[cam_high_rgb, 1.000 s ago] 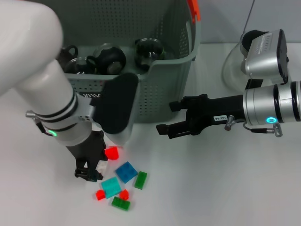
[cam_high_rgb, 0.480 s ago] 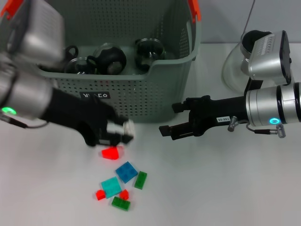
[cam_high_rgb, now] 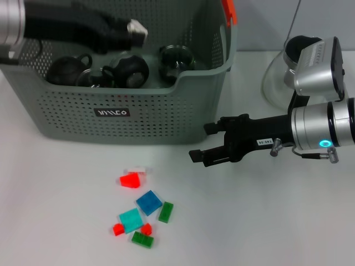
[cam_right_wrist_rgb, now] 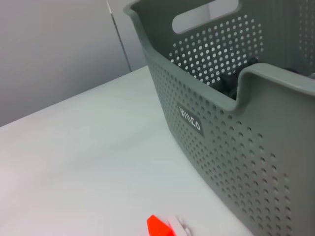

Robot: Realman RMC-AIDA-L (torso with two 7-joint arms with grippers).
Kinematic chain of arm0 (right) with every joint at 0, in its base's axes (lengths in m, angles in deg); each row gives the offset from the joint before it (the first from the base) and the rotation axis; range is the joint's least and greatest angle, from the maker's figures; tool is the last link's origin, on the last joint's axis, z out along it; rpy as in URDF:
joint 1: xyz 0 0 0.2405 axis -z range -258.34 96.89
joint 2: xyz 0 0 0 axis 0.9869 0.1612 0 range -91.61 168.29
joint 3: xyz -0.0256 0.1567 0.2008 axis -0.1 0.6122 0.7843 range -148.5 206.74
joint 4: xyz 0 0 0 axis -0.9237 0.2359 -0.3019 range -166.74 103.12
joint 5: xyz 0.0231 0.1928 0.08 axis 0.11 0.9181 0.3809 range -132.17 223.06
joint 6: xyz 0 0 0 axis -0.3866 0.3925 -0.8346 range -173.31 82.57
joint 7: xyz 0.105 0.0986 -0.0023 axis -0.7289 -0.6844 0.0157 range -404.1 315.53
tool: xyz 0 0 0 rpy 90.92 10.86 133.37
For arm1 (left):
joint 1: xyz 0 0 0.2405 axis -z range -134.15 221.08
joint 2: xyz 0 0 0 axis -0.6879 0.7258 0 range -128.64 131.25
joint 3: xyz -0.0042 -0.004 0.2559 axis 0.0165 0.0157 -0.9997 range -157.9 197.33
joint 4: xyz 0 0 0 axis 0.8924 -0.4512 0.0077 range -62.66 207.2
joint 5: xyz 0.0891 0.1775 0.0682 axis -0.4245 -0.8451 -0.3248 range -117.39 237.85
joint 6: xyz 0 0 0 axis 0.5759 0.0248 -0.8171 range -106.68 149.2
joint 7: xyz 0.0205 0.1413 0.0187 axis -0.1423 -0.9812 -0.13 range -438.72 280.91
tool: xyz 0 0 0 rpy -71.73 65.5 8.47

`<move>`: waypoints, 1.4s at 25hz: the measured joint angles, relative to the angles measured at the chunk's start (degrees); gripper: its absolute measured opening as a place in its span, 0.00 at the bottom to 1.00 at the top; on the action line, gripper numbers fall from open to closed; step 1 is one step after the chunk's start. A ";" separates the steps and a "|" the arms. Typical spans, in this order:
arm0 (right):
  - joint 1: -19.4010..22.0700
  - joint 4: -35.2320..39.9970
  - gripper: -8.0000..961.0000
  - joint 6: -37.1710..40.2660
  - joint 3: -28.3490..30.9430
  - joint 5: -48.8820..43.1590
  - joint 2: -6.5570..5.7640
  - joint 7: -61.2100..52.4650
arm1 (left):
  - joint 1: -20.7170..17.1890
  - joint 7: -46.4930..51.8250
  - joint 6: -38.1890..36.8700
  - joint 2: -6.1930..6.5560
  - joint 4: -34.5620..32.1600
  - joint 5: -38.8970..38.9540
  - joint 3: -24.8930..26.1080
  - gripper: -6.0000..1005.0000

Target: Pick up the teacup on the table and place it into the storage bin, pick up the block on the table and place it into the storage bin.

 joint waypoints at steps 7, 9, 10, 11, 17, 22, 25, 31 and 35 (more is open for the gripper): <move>0.01 0.12 0.98 0.46 -0.20 -0.45 -0.04 0.19 | 4.74 2.56 10.66 2.34 12.64 -1.45 0.09 0.50; 0.03 0.12 0.98 0.70 -0.20 -0.46 -0.12 0.19 | 5.03 2.48 11.61 2.41 13.65 -1.57 0.08 0.51; 0.05 0.13 0.98 0.95 -0.17 -0.47 -0.23 0.20 | 5.48 2.40 12.74 2.46 14.49 -1.95 -0.34 0.51; 0.05 0.14 0.98 1.11 -0.13 -0.47 -0.36 0.20 | 5.57 2.44 13.17 2.35 14.35 -2.06 -0.98 0.52; 0.08 0.39 0.98 1.52 -0.17 -0.53 -0.76 0.21 | 3.96 3.64 11.31 0.72 8.61 0.43 -1.58 0.70; 0.26 0.41 0.98 1.50 -0.19 -0.53 -0.90 0.21 | -2.56 -0.40 -4.14 -0.86 -0.54 13.61 -1.91 0.90; 0.42 0.41 0.98 1.46 -0.04 -0.53 -0.93 0.21 | -6.04 -6.06 -15.04 -1.65 -2.57 19.36 -2.12 0.94; 0.53 0.41 0.98 1.09 0.14 -0.52 -0.93 0.21 | -12.88 -12.91 -21.35 -1.97 -3.97 16.87 -10.91 0.94; 0.53 0.43 0.98 0.91 0.13 -0.52 -0.99 0.22 | -14.78 -16.31 -21.12 -3.31 -5.63 7.33 -15.49 0.95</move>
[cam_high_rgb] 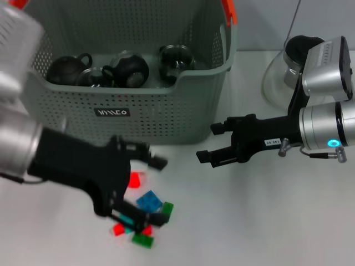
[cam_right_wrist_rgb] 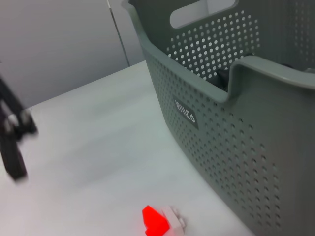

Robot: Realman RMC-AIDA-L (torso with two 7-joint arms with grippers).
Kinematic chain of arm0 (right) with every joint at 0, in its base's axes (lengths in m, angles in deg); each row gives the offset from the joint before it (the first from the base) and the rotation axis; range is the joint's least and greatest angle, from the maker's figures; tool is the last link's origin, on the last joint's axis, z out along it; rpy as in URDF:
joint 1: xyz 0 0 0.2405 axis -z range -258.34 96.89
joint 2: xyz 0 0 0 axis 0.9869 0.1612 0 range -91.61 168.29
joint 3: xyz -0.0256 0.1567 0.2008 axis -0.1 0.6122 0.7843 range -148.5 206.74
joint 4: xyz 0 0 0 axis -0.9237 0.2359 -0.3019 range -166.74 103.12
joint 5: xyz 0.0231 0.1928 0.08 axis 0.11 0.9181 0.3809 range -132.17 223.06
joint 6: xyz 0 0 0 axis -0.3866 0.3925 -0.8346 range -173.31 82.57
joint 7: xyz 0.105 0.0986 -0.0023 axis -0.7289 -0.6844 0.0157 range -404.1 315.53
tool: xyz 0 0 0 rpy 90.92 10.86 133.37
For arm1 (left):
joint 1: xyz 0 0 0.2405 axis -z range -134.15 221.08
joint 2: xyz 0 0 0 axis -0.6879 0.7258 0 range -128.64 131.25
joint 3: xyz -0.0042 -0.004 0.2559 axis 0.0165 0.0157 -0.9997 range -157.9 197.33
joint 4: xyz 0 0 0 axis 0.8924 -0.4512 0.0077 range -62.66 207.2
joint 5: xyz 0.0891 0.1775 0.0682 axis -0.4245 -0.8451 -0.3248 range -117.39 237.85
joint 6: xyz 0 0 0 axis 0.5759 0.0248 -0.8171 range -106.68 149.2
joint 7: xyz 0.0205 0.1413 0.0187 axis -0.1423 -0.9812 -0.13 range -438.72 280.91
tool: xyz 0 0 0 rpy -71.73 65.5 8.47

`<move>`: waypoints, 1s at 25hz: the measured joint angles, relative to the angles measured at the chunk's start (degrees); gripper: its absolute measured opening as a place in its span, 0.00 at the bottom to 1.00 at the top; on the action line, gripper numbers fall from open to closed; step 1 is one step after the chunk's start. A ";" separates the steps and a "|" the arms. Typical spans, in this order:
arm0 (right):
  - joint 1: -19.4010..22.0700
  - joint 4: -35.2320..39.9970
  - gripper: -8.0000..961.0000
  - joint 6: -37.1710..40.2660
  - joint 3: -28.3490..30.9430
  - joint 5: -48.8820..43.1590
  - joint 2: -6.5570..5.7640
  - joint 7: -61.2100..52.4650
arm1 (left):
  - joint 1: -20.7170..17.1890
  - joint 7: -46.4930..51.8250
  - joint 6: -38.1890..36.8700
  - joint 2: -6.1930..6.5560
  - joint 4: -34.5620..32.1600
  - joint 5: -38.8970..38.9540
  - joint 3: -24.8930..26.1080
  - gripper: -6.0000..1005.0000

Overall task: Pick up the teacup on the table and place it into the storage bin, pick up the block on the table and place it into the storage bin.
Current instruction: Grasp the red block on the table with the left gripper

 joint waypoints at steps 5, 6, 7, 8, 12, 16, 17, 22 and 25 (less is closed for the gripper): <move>0.00 0.03 0.98 -0.21 0.01 0.00 -0.02 0.02 | 0.45 -1.28 5.00 -0.67 1.30 -10.48 -5.01 0.95; 0.01 -0.03 0.98 -0.22 0.02 0.00 -0.02 0.13 | 0.58 -1.40 6.48 -0.70 1.81 -11.43 -5.62 0.95; 0.04 -0.14 0.98 -0.23 0.04 0.00 -0.02 0.37 | 0.76 -1.72 8.21 -0.73 2.54 -12.48 -6.44 0.95; 0.09 -0.28 0.98 -0.33 0.06 0.00 -0.01 0.56 | 0.92 -2.13 9.96 -0.70 3.27 -13.48 -7.06 0.95; 0.37 -0.45 0.98 -0.94 0.11 0.00 0.31 1.06 | 1.79 -3.16 16.60 -0.72 6.48 -17.69 -8.31 0.94; 0.84 -0.29 0.98 -1.01 0.18 0.02 0.47 1.32 | 2.44 -3.26 21.64 -0.67 8.88 -21.32 -9.84 0.94; 0.87 -0.29 0.98 -1.01 0.20 0.06 0.47 1.32 | 2.48 -3.24 22.81 -0.69 9.17 -22.40 -10.30 0.94; 0.88 -0.17 0.99 -1.01 0.25 0.19 0.34 1.26 | 3.10 -2.58 25.19 -0.78 9.07 -27.02 -12.28 0.94; 0.88 -0.08 0.99 -1.16 0.30 0.31 0.34 1.33 | 3.93 -1.58 25.27 -0.79 8.93 -28.30 -12.62 0.94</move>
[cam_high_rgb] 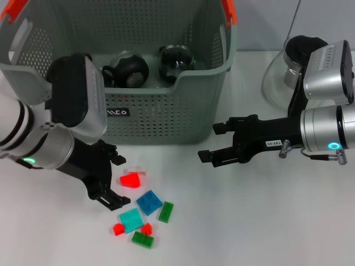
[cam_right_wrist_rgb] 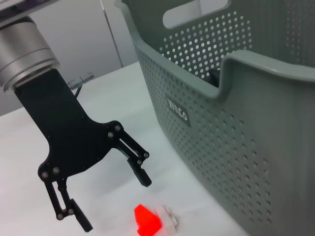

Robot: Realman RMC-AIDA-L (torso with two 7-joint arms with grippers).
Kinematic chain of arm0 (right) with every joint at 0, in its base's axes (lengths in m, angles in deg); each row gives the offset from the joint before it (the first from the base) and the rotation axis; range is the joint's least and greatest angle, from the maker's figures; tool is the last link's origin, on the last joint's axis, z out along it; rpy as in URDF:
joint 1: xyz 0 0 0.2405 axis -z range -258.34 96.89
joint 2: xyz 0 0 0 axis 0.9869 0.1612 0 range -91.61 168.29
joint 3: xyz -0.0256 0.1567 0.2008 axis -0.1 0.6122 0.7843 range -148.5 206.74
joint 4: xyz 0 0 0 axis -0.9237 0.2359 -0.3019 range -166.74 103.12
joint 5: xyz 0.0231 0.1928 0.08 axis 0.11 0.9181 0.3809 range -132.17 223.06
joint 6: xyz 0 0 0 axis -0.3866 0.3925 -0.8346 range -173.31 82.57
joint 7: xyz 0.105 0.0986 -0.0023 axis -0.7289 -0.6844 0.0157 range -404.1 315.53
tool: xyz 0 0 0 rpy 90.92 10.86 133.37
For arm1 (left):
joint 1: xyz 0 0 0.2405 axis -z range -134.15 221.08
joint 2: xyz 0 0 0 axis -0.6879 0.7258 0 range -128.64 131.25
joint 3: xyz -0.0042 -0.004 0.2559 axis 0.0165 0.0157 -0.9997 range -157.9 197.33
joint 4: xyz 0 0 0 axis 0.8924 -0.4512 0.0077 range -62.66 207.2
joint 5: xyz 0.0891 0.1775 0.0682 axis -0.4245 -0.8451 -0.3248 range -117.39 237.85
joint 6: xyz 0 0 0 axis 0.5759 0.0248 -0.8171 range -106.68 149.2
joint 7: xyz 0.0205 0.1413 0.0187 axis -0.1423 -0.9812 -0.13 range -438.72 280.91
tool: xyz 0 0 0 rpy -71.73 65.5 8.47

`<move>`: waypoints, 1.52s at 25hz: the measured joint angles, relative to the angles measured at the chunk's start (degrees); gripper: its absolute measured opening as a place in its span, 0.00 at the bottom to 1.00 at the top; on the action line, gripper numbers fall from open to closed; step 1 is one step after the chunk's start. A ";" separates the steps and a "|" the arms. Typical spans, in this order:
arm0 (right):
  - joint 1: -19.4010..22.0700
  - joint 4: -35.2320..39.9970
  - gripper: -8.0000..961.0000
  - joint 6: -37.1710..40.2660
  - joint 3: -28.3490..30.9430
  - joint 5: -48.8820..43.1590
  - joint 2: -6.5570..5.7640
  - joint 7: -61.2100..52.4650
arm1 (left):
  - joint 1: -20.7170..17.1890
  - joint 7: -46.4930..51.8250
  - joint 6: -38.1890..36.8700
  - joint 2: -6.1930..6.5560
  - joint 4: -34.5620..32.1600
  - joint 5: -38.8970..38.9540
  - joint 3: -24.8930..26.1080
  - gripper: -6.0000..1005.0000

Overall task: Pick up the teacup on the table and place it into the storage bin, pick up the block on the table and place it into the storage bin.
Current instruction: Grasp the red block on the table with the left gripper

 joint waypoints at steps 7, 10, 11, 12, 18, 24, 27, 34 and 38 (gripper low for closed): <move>0.00 0.09 0.99 -0.46 0.00 -0.01 0.06 0.00 | 2.38 3.02 0.35 -0.06 -0.25 -4.42 -2.87 0.91; 0.02 0.11 0.99 -0.46 -0.01 0.05 0.06 0.00 | 3.35 4.99 0.70 -0.03 -0.22 -6.68 -4.93 0.88; 0.04 0.11 0.99 -0.46 0.03 0.05 0.06 0.00 | 3.42 5.09 0.71 -0.03 -0.20 -6.87 -5.11 0.86; 0.08 0.12 0.99 -0.46 0.13 0.05 0.06 -0.01 | 3.58 5.28 0.82 -0.03 -0.19 -7.41 -5.47 0.84; 0.09 0.15 0.99 -0.45 0.62 0.05 0.10 0.01 | 3.88 5.72 1.87 -0.09 0.00 -10.63 -9.23 0.63; 0.14 0.15 0.99 -0.46 0.62 0.04 0.17 0.12 | 4.04 6.17 3.09 -0.15 0.55 -11.54 -11.73 0.46; 0.34 0.16 0.99 -0.47 0.63 0.04 0.18 0.13 | 4.34 6.22 3.11 -0.14 0.62 -12.26 -12.29 0.47; 0.59 0.24 0.99 -0.51 0.70 0.04 0.27 0.23 | 5.81 8.18 4.51 -0.12 3.11 -12.84 -14.10 0.47; 0.70 0.24 0.99 -0.53 0.70 0.02 0.26 0.25 | 6.71 9.35 4.65 -0.09 4.16 -12.99 -14.86 0.47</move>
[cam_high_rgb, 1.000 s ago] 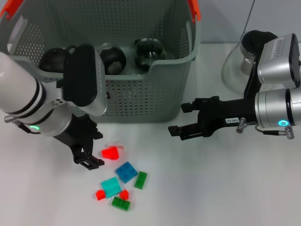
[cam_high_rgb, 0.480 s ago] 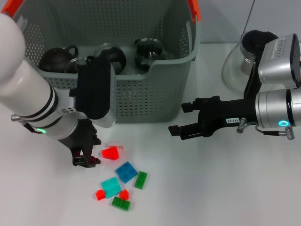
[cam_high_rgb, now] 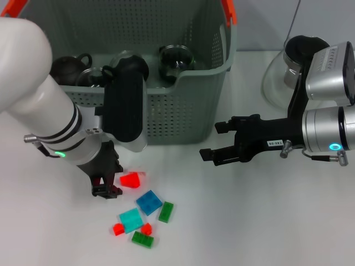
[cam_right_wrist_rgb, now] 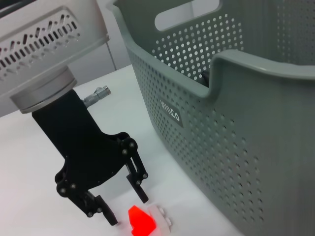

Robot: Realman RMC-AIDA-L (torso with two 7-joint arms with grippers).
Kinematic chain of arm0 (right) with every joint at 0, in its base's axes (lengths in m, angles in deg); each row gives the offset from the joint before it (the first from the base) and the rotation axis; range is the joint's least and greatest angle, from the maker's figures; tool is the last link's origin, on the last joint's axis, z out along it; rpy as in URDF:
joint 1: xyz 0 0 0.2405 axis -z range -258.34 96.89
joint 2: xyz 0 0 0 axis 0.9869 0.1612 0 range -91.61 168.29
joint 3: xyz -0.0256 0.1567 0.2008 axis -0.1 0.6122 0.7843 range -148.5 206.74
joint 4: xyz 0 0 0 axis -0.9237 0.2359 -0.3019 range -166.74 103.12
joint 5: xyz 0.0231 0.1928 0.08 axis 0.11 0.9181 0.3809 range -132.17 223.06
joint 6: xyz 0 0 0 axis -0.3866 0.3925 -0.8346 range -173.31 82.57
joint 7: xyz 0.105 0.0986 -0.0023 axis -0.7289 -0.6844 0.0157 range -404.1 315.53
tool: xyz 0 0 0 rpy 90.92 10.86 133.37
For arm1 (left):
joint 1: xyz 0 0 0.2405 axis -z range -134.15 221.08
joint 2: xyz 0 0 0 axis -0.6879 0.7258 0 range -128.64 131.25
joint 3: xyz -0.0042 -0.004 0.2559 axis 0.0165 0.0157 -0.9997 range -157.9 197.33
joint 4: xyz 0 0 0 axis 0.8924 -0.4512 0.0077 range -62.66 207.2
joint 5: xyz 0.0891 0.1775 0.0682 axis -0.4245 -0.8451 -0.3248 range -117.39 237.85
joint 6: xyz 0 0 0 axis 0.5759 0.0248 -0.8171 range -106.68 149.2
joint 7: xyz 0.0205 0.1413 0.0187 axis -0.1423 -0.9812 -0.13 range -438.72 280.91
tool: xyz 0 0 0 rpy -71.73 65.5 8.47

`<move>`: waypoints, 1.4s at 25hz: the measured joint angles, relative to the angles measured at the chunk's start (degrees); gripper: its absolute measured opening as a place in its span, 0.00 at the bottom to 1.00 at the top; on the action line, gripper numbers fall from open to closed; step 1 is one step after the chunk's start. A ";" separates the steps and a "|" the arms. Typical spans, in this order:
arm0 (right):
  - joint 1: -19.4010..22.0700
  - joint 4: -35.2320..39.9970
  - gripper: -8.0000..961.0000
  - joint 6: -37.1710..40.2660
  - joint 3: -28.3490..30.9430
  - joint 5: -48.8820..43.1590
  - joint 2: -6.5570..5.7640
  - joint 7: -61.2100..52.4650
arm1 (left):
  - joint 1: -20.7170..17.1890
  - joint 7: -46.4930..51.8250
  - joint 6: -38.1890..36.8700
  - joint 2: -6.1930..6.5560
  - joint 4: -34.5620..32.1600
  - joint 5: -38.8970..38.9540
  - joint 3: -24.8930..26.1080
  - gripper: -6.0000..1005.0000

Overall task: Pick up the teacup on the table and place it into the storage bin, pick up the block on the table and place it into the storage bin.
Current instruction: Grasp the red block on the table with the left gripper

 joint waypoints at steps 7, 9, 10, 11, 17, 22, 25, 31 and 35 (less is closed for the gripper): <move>0.01 0.00 0.99 -0.01 0.00 -0.19 -0.08 0.02 | 1.55 2.81 0.02 -0.05 1.53 -0.05 -0.81 0.47; 0.01 -0.07 0.99 -0.01 0.00 -0.20 -0.10 0.30 | 1.79 3.06 0.06 -0.05 2.03 -0.13 -0.90 0.47; 0.01 -0.15 0.99 -0.01 0.00 -0.19 -0.10 0.51 | 1.81 3.20 0.16 -0.05 2.08 -0.16 -0.89 0.47; 0.01 -0.20 0.99 -0.01 0.01 -0.16 -0.10 0.65 | 1.83 3.32 0.27 -0.05 2.12 -0.17 -0.88 0.46; 0.01 -0.37 0.99 0.01 0.39 -0.28 -0.09 0.92 | 1.96 4.19 1.07 -0.05 2.80 -0.77 -1.10 0.46; 0.01 -0.39 0.99 0.05 0.62 -0.30 -0.09 1.32 | 2.11 4.60 1.82 -0.05 3.56 -0.81 -1.38 0.46; 0.00 -0.25 0.99 0.14 0.63 -0.26 -0.09 1.32 | 2.20 4.61 1.54 -0.11 3.16 -0.28 -1.60 0.46; 0.00 -0.15 0.99 0.15 0.62 -0.11 -0.16 1.32 | 2.70 4.62 1.79 -0.22 3.03 0.13 -3.25 0.46; 0.00 -0.10 0.99 0.12 0.61 -0.05 -0.18 1.32 | 3.00 4.62 2.05 -0.23 3.01 0.21 -3.62 0.46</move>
